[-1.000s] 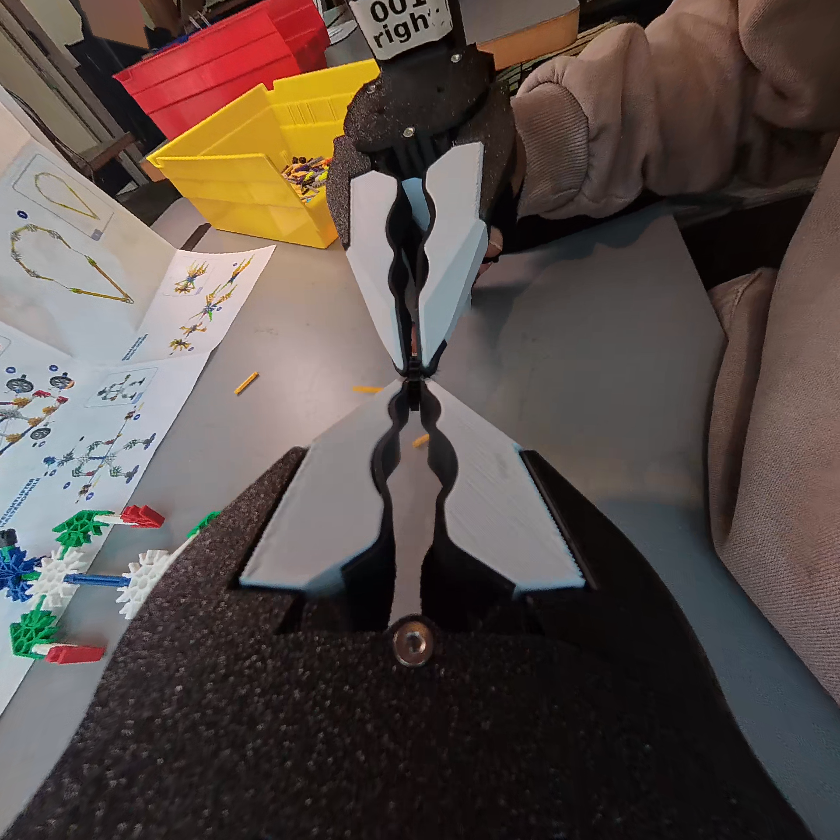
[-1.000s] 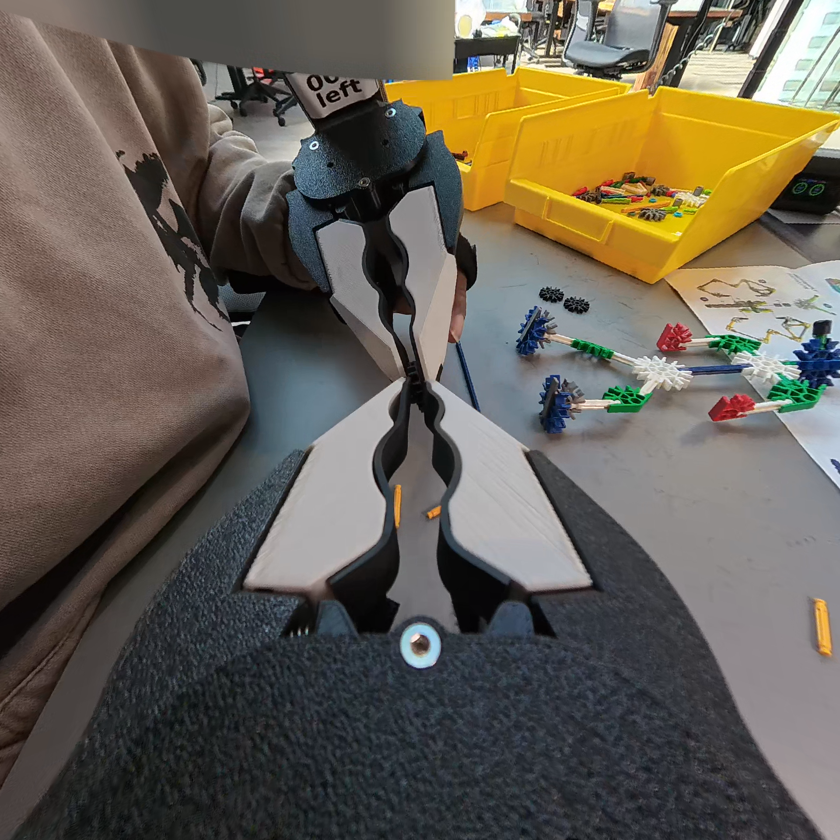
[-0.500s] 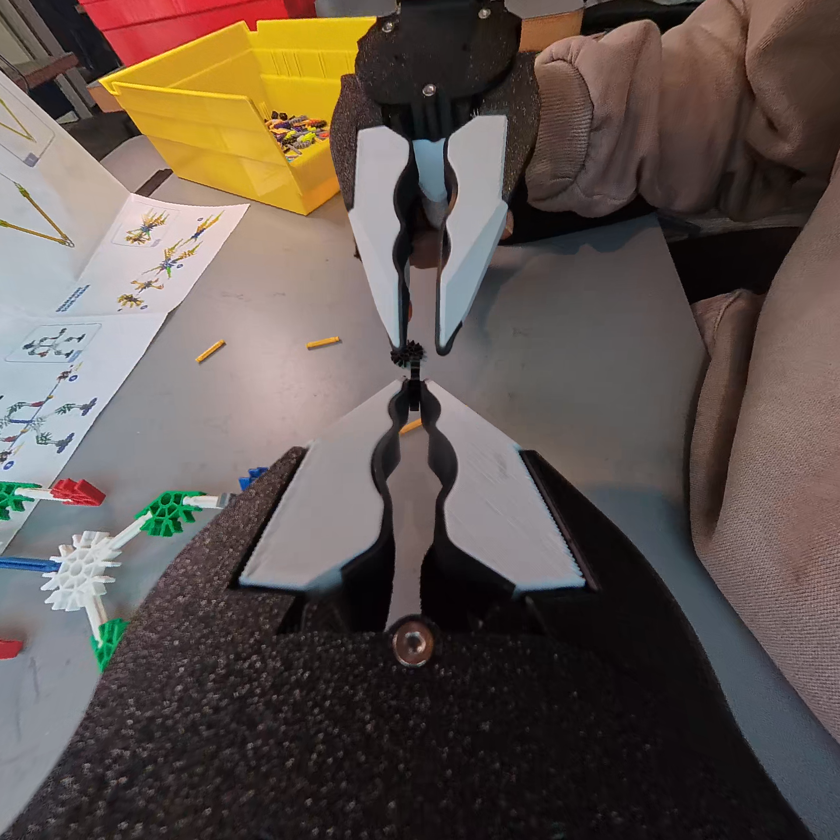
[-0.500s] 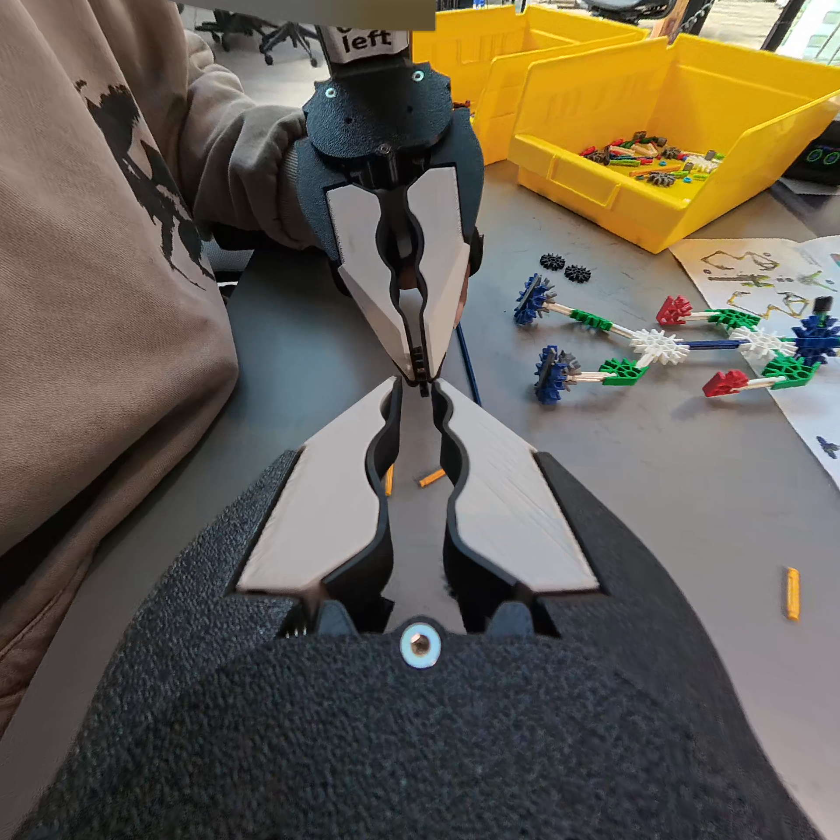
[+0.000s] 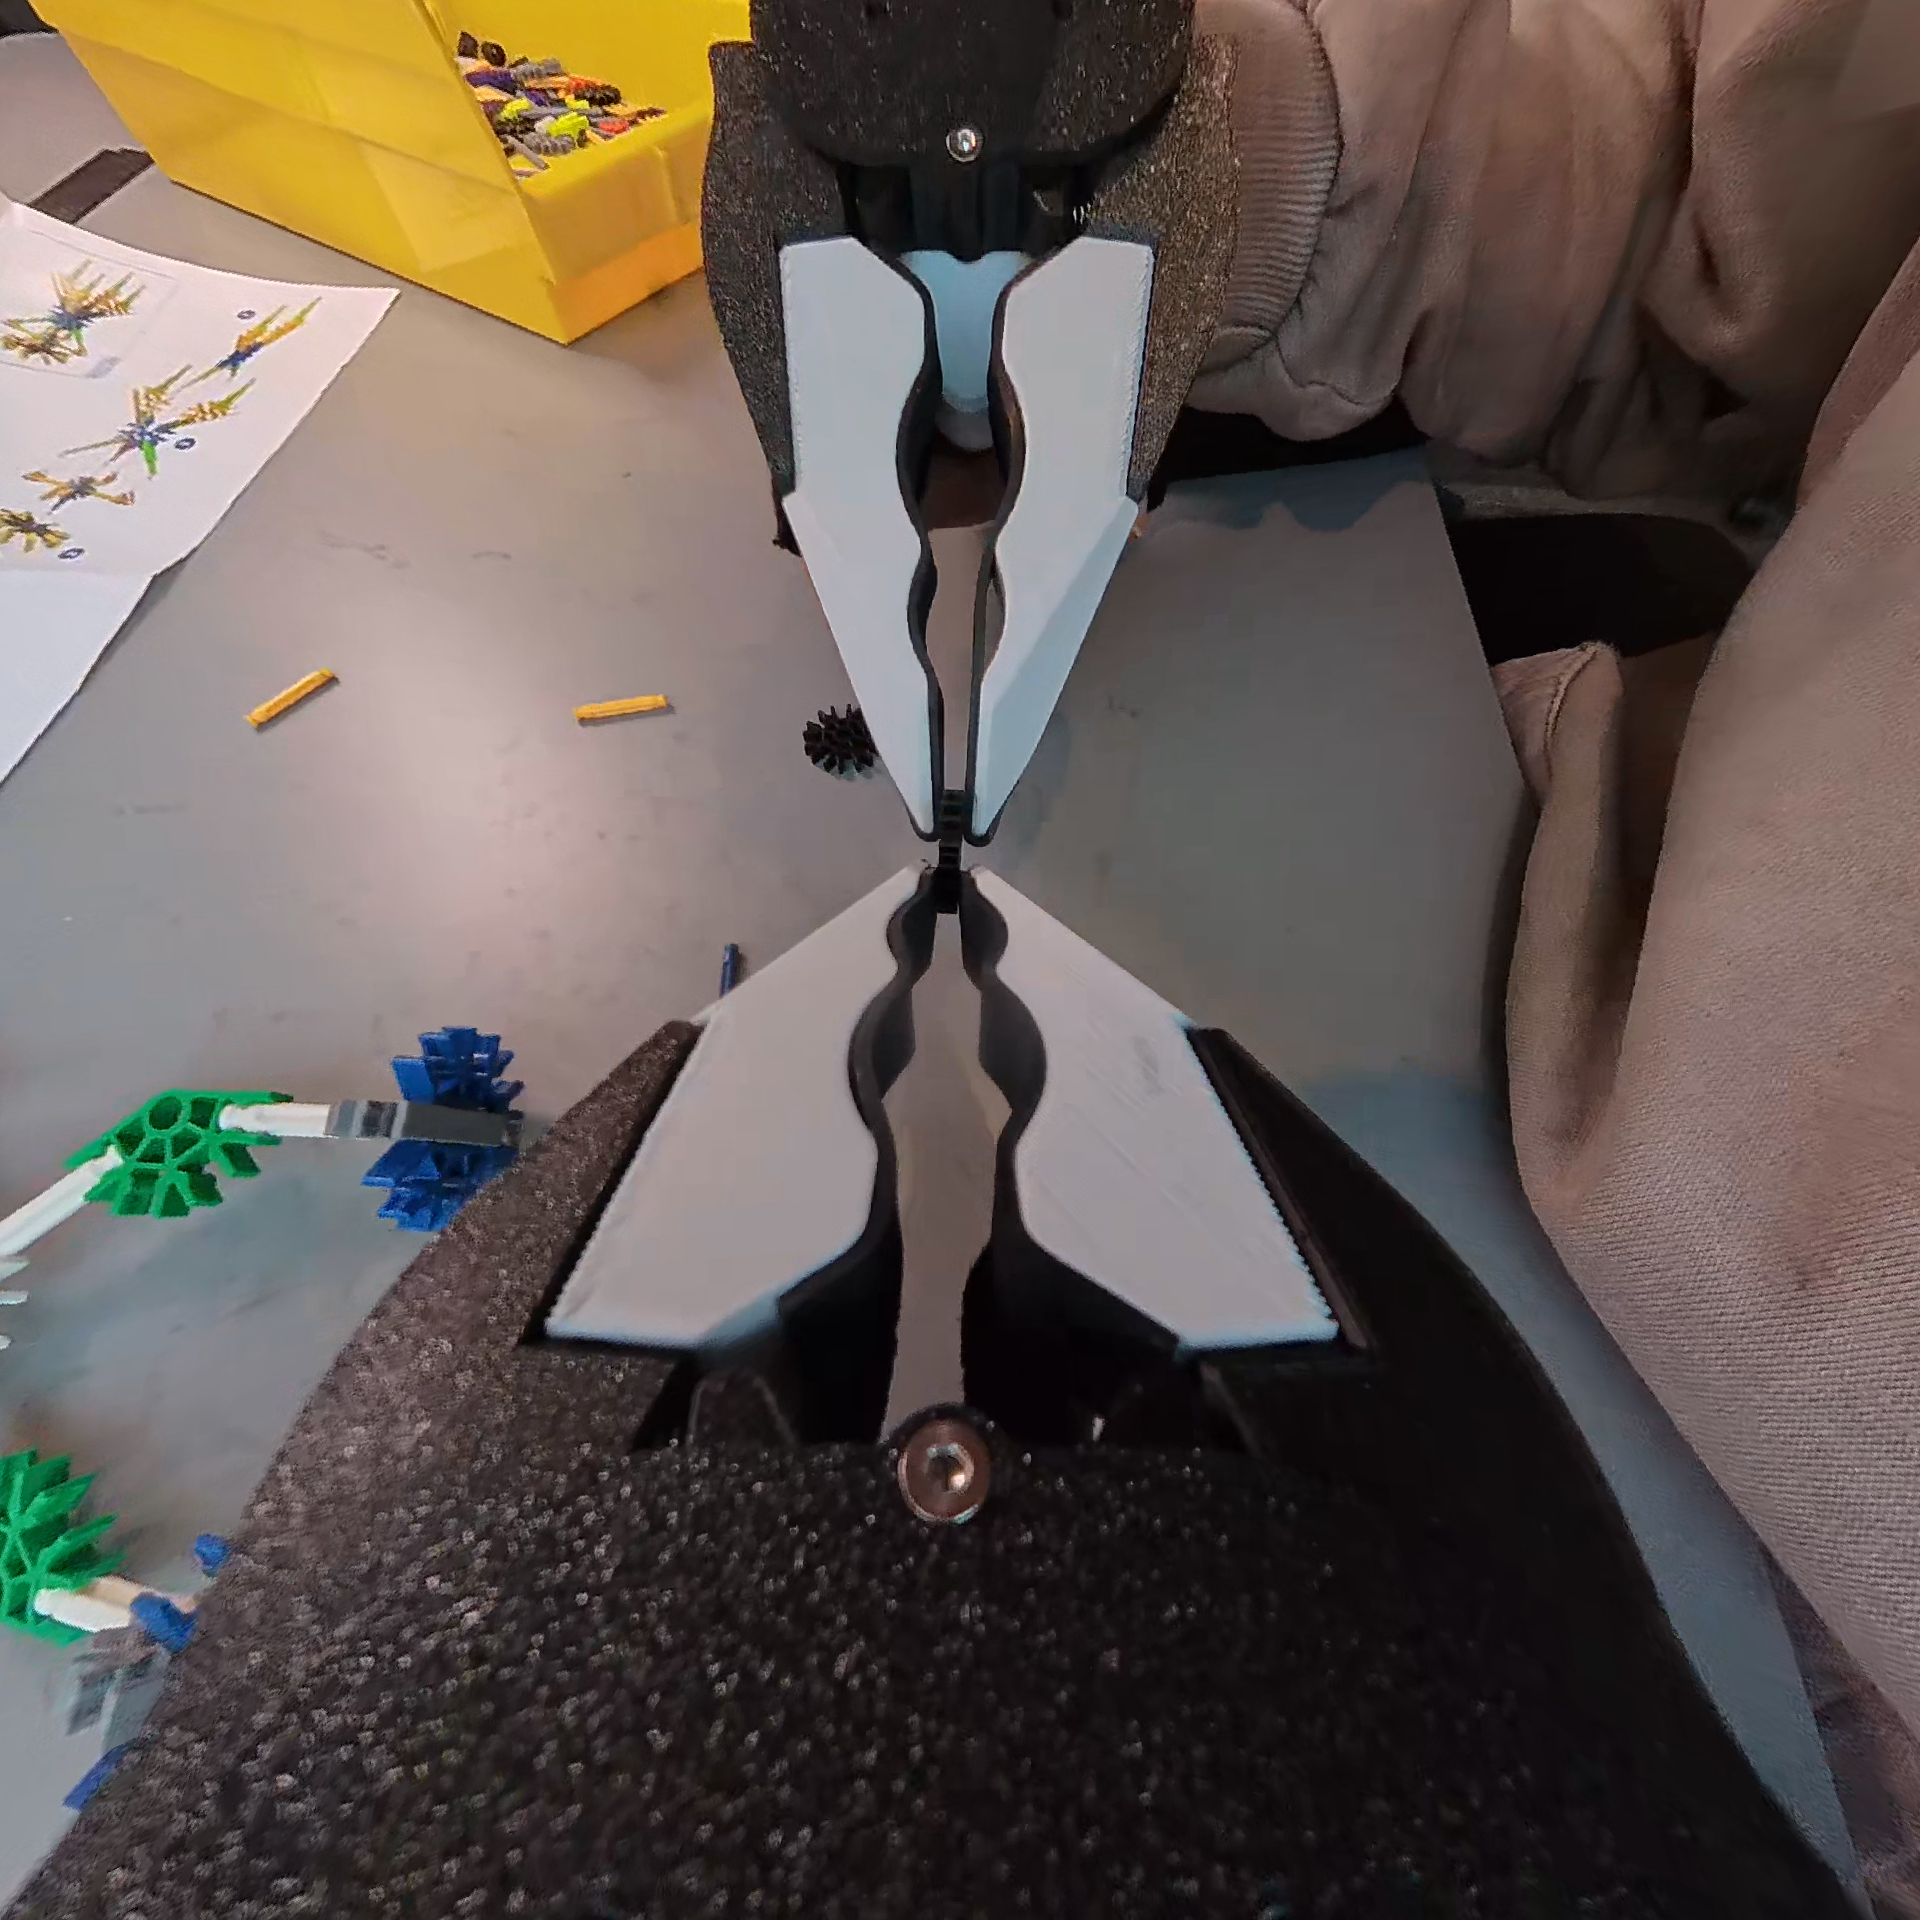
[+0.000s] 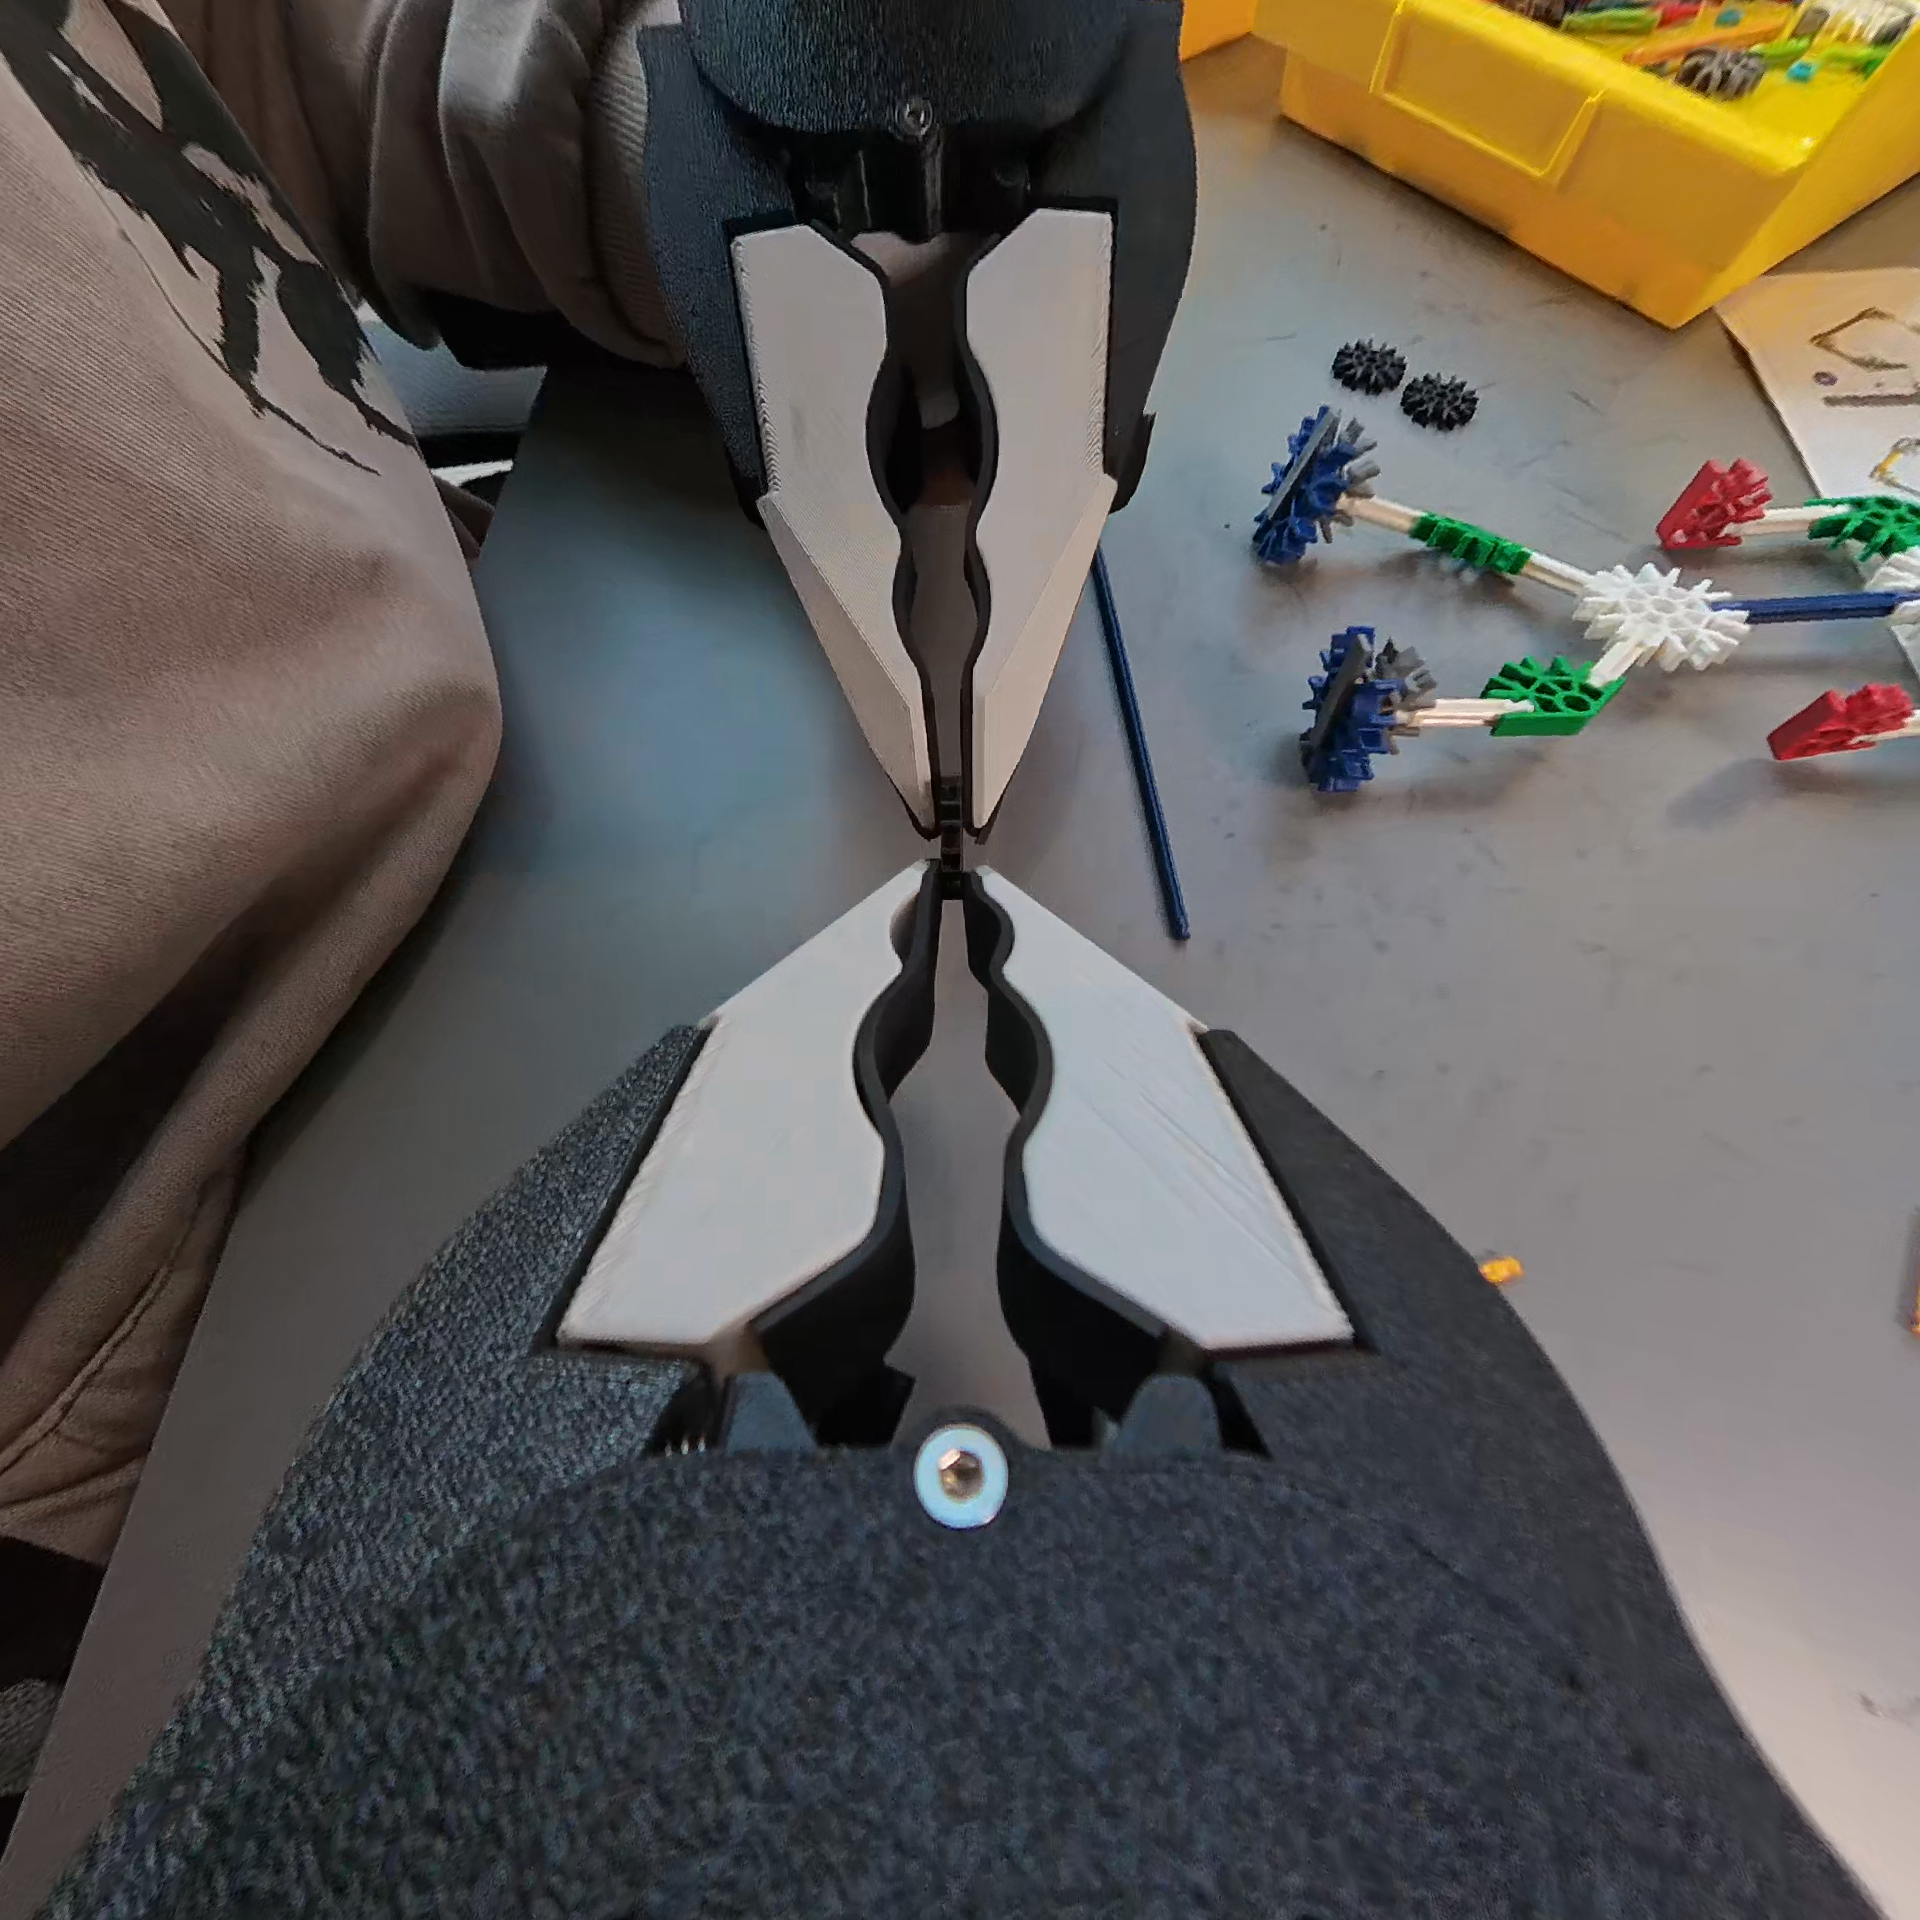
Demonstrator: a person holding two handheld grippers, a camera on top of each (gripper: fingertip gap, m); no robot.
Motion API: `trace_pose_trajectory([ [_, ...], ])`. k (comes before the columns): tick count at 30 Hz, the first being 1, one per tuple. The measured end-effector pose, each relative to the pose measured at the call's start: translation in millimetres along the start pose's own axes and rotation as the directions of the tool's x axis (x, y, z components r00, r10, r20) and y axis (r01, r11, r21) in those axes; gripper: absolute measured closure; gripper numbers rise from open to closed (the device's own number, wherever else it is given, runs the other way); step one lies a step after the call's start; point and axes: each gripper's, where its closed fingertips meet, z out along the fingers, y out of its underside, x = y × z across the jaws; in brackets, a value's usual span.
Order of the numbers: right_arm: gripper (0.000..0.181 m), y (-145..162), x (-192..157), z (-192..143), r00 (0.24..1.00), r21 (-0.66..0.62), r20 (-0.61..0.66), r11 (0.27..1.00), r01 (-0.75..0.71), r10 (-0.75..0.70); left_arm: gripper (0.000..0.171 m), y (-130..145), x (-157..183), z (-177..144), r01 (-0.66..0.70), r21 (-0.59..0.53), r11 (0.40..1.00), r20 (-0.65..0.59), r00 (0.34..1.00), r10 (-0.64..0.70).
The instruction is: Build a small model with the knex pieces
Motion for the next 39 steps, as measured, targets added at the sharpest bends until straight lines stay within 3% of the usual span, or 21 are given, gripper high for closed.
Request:
trace_pose_trajectory([
  [4,0.168,28,-7,0,1.0,-0.185,0.015,0.982,0.022,-0.02,0.169,12,-14,-1,-0.004,-0.069,0.998,0.063,0.998,0.009],
  [10,0.174,38,-12,13,0.996,-0.32,0.045,0.944,0.083,-0.072,0.169,10,-39,-14,0.091,-0.028,0.995,0.119,0.989,-0.087],
  [16,0.179,37,-16,19,0.958,-0.41,0.248,0.88,0.238,-0.144,0.169,12,-39,-16,0.085,-0.043,0.995,0.123,0.989,-0.079],
  [20,0.18,38,-18,20,0.851,-0.451,0.464,0.762,0.465,-0.245,0.169,15,-37,-15,0.094,-0.05,0.994,0.107,0.99,-0.089],
  [23,0.18,39,-19,20,0.728,-0.438,0.596,0.623,0.648,-0.338,0.169,20,-37,-14,0.115,-0.057,0.992,0.096,0.989,-0.109],
  [26,0.179,39,-19,20,0.615,-0.41,0.681,0.489,0.77,-0.398,0.169,21,-36,-13,0.118,-0.059,0.991,0.089,0.99,-0.112],
  [29,0.179,39,-19,20,0.559,-0.395,0.717,0.419,0.818,-0.415,0.169,19,-33,-13,0.121,-0.054,0.991,0.076,0.99,-0.117],
  [31,0.179,39,-20,20,0.564,-0.39,0.712,0.433,0.813,-0.418,0.169,18,-31,-13,0.121,-0.051,0.991,0.069,0.991,-0.117],
  [33,0.177,38,-20,21,0.605,-0.388,0.68,0.496,0.777,-0.416,0.169,17,-30,-13,0.122,-0.047,0.991,0.065,0.991,-0.119],
  [39,0.168,8,-17,10,0.826,-0.295,0.456,0.819,0.492,-0.332,0.169,13,-28,-14,0.128,-0.025,0.991,0.054,0.991,-0.126],
])
